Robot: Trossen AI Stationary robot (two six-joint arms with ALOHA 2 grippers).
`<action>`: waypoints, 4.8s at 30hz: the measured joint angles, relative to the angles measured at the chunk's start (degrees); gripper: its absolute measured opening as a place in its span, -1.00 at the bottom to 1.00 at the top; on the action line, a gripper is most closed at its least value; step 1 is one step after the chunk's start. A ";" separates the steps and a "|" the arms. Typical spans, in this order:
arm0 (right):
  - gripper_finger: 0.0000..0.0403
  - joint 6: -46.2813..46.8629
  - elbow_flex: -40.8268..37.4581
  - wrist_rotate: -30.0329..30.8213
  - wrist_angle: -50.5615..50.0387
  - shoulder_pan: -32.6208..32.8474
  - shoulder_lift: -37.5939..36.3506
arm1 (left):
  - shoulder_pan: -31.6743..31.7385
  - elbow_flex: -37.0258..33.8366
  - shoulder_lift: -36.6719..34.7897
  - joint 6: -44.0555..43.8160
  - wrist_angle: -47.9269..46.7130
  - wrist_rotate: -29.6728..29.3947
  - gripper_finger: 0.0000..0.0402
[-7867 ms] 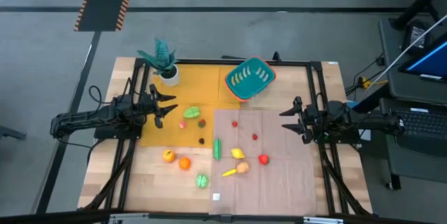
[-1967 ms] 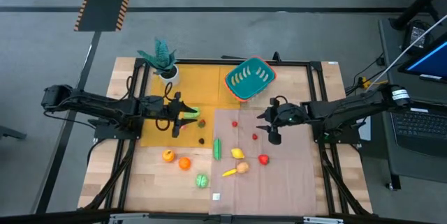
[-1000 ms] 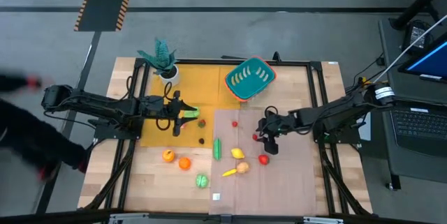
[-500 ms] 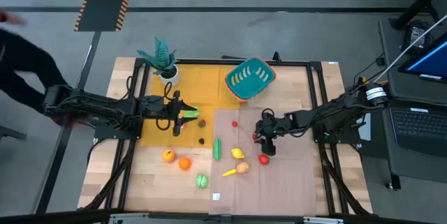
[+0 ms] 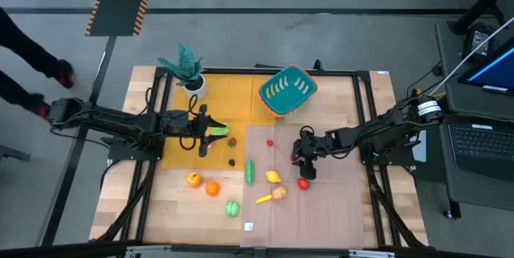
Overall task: Pick and placing Produce into tupperware
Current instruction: Put the top right strawberry into the basket
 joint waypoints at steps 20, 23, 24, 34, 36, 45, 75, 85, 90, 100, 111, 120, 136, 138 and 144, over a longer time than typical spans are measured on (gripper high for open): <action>-0.40 -0.27 0.00 1.77 -0.50 0.00 -0.07 | -0.01 0.00 0.00 0.00 0.00 0.00 -0.18; -0.45 -0.27 0.00 1.80 -0.48 0.00 -0.07 | -0.02 0.00 0.00 0.00 -0.02 0.00 -0.18; -0.47 -0.27 0.00 1.82 -0.48 0.00 -0.09 | 0.00 0.00 0.00 -0.02 0.00 0.00 -0.18; -0.57 0.13 0.00 1.55 -0.75 -0.02 -0.11 | -0.02 0.00 0.00 -0.02 -0.02 0.02 -0.18; -0.54 1.58 0.00 1.45 -0.83 0.00 -0.09 | 0.01 0.00 0.00 -0.02 -0.02 0.02 -0.18; -0.19 3.33 0.00 0.86 -0.03 -0.02 -0.09 | -0.02 0.00 0.00 -0.02 -0.02 0.02 -0.18; 0.06 12.01 0.00 3.02 3.34 -0.02 -0.07 | -0.02 -0.02 -0.02 0.02 -2.73 -0.04 -0.18; 0.06 11.99 0.00 3.59 3.32 0.00 -0.05 | 0.01 -0.04 -0.02 0.00 -3.87 -2.08 -0.18; 0.06 11.78 0.00 3.59 3.24 0.00 -0.04 | 0.01 -0.04 -0.02 0.01 -3.87 -2.09 -0.18; 0.06 11.04 0.13 3.66 5.20 0.00 3.17 | 0.00 -0.04 -0.02 0.00 -3.89 -2.14 -0.18; 0.06 9.99 0.13 3.79 5.70 0.00 3.69 | 0.01 -0.04 -0.02 0.00 -3.89 -2.14 -0.18; 0.06 8.71 0.13 3.79 4.71 0.00 3.69 | 0.01 -0.04 -0.02 0.00 -3.89 -2.14 -0.18; -0.33 7.23 0.13 4.03 3.32 -0.04 3.67 | 0.01 -0.04 -0.02 0.00 -3.89 -2.14 -0.18; -0.37 7.23 0.13 4.00 3.33 -0.04 3.67 | -0.01 -0.04 -0.02 0.00 -3.89 -2.14 -0.18; -0.37 7.23 0.11 3.92 3.34 -0.04 3.69 | 0.01 -0.04 -0.02 -0.02 -3.89 -2.14 -0.18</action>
